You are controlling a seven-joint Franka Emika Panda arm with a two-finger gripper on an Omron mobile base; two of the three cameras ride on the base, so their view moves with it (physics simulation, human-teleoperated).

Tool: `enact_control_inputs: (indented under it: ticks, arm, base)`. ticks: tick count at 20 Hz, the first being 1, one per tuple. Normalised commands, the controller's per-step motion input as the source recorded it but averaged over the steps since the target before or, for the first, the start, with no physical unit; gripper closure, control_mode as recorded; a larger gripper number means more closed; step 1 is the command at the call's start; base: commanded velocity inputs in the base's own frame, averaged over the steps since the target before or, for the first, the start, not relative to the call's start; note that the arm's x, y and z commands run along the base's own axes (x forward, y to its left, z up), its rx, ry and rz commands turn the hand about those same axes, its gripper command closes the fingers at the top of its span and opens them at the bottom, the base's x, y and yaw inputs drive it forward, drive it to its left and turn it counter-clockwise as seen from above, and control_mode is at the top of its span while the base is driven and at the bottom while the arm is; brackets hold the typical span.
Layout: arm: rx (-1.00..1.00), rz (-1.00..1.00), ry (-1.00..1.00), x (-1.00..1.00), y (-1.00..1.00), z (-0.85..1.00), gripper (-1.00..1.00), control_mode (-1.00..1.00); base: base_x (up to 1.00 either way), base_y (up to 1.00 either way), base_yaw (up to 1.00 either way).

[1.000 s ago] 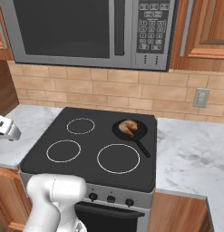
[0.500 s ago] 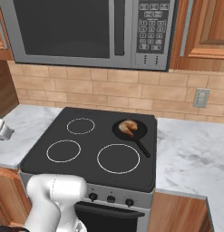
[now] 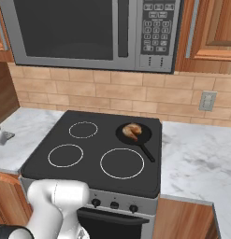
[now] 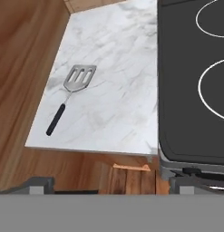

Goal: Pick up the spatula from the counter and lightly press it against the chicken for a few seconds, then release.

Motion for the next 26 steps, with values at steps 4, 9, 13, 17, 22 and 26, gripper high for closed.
enact_control_inputs:
  ticks: [4, 9, 13, 17, 22, 26]
  arm:
    - [0.08, 0.00, 0.02, 0.10, 0.32, -0.09, -1.00, -1.00]
    - [0.00, 0.00, 0.00, 0.05, 0.41, -0.12, -1.00, -1.00]
    - [0.00, -0.02, 0.00, 0.08, 0.35, -0.09, -1.00, -1.00]
    - [0.00, -0.03, 0.03, 0.16, 0.32, -0.03, -1.00, -1.00]
    - [0.00, -0.03, 0.08, 0.18, 0.33, -0.08, -1.00, -1.00]
    - [-0.02, -0.03, 0.04, 0.14, 0.34, -0.21, -1.00, -1.00]
  base:
    - [0.00, 0.00, 0.00]
    - [0.00, 0.00, 0.00]
    - [0.00, 0.00, 0.00]
    - [0.00, 0.00, 0.00]
    - [0.00, 0.00, 0.00]
    - [0.00, 0.00, 0.00]
